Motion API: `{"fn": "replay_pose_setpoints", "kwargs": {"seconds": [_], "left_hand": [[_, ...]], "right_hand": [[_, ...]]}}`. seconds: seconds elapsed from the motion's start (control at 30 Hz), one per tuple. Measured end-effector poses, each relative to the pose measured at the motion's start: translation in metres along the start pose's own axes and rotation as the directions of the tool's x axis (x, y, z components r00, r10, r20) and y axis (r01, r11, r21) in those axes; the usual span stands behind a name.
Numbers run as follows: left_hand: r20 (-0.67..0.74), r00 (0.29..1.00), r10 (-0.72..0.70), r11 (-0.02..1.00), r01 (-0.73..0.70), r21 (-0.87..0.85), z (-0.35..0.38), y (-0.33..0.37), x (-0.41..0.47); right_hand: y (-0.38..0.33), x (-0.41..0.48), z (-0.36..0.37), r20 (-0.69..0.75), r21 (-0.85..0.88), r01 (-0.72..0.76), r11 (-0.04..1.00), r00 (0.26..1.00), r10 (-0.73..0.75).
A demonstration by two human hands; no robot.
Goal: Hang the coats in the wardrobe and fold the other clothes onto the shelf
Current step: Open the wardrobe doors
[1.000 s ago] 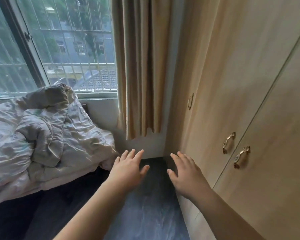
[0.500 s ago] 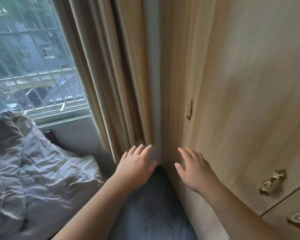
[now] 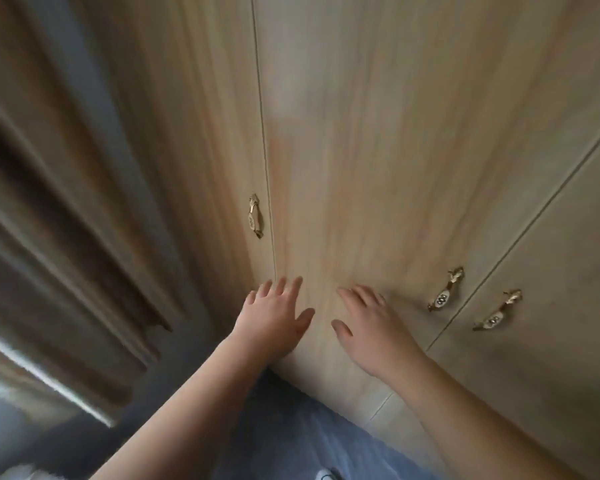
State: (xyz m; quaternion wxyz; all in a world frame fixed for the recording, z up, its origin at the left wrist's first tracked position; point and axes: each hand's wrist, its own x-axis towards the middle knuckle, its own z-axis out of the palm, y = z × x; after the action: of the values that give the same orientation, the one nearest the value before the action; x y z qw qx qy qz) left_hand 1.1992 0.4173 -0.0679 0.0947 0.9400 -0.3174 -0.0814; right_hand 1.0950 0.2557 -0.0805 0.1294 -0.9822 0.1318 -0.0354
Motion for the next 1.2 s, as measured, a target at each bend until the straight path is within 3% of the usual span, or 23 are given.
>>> {"fn": "replay_pose_setpoints", "kwargs": {"seconds": [0.17, 0.4, 0.57, 0.63, 0.83, 0.97, 1.07, 1.2], "left_hand": [[0.09, 0.942, 0.324, 0.946, -0.324, -0.013, 0.01, 0.059, 0.011], [0.066, 0.842, 0.535, 0.844, -0.536, -0.003, 0.019, 0.133, 0.006], [0.077, 0.834, 0.547, 0.834, -0.55, 0.036, 0.025, 0.16, 0.013], [0.066, 0.843, 0.534, 0.843, -0.537, 0.032, 0.027, 0.165, 0.016], [0.097, 0.861, 0.5, 0.866, -0.5, -0.031, 0.035, 0.154, 0.012], [0.205, 0.833, 0.514, 0.845, -0.45, -0.29, 0.049, 0.149, 0.009], [0.219, 0.764, 0.607, 0.757, -0.472, -0.453, 0.066, 0.156, -0.007], [0.262, 0.584, 0.769, 0.619, -0.575, -0.536, 0.096, 0.176, -0.053]], "right_hand": [[0.023, -0.071, -0.019, -0.099, 0.047, -0.32, 0.946, 0.941, 0.324], [0.081, -0.138, -0.04, -0.187, 0.19, -0.567, 0.801, 0.781, 0.597], [0.115, -0.109, -0.05, -0.191, 0.529, -0.56, 0.638, 0.654, 0.732], [0.124, -0.09, -0.049, -0.162, 0.613, -0.528, 0.587, 0.644, 0.748], [0.116, -0.076, -0.039, -0.234, 0.646, -0.455, 0.613, 0.646, 0.726], [0.102, -0.107, -0.03, -0.229, 0.603, -0.48, 0.637, 0.661, 0.715], [0.084, -0.151, -0.017, -0.254, 0.6, -0.488, 0.634, 0.636, 0.729], [0.055, -0.217, -0.012, -0.239, 0.623, -0.524, 0.58, 0.579, 0.78]]}}
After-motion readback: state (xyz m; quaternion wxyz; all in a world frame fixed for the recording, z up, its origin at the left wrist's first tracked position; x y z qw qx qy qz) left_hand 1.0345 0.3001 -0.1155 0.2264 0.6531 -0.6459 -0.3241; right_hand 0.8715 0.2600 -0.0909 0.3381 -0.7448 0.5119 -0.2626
